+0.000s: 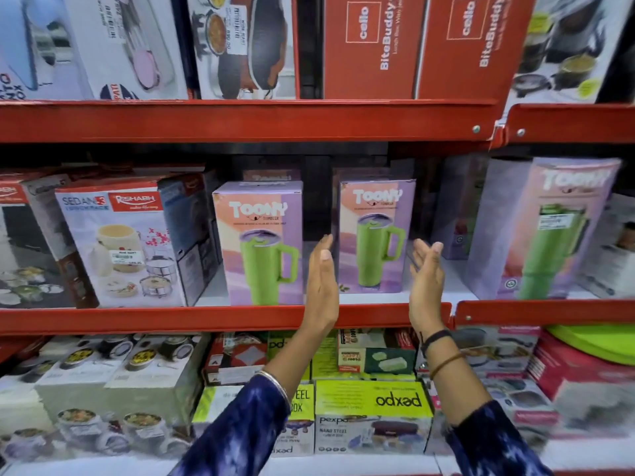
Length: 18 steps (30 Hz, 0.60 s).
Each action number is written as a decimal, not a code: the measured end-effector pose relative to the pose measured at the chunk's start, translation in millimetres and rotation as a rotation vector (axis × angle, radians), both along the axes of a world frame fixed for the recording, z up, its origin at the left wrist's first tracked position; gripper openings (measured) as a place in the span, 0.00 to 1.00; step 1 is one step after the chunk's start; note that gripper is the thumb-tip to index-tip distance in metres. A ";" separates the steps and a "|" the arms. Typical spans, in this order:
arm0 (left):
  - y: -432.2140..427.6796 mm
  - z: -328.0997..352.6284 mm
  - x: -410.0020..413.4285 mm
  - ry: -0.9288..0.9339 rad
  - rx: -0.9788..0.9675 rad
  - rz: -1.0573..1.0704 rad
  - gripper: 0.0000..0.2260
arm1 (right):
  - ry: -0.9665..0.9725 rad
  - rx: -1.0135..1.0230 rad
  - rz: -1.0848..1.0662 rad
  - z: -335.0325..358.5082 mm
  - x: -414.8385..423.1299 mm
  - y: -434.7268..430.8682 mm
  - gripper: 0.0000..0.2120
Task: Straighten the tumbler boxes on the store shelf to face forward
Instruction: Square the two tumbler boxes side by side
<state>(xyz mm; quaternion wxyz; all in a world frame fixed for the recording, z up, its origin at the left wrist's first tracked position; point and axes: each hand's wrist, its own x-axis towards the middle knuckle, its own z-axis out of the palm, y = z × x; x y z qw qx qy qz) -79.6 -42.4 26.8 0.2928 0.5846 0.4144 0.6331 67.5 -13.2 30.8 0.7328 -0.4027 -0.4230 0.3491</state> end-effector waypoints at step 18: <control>22.6 12.1 13.2 -0.084 -0.153 -0.004 0.33 | -0.115 -0.127 0.201 -1.3 25.6 15.4 0.33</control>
